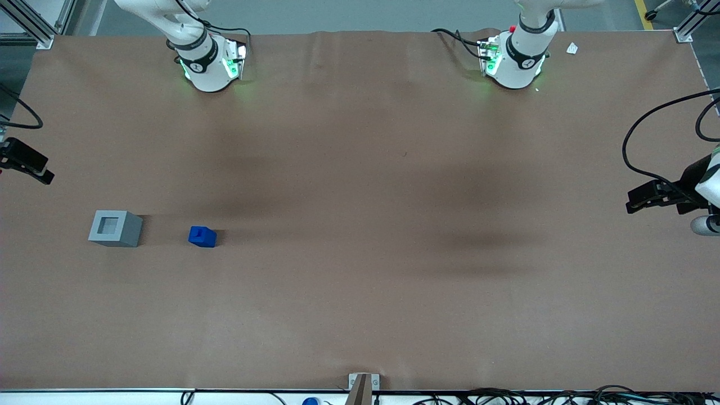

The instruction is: Insert blue part into gray base with right arm

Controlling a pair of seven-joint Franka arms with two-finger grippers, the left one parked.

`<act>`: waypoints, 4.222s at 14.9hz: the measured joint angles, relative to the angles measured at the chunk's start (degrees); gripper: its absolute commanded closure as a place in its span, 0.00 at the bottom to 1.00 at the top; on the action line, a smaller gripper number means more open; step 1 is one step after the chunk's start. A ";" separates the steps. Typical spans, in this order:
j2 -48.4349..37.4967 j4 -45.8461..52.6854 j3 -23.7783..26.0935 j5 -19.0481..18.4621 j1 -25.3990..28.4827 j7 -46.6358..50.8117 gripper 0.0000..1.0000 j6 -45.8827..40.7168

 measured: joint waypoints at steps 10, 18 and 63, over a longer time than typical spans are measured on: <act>0.21 1.31 0.14 0.00 0.07 -0.11 0.00 -1.05; 2.72 -2.93 0.33 5.12 1.55 -0.07 0.00 -4.15; 24.21 -29.51 0.43 5.30 9.29 3.60 0.29 44.83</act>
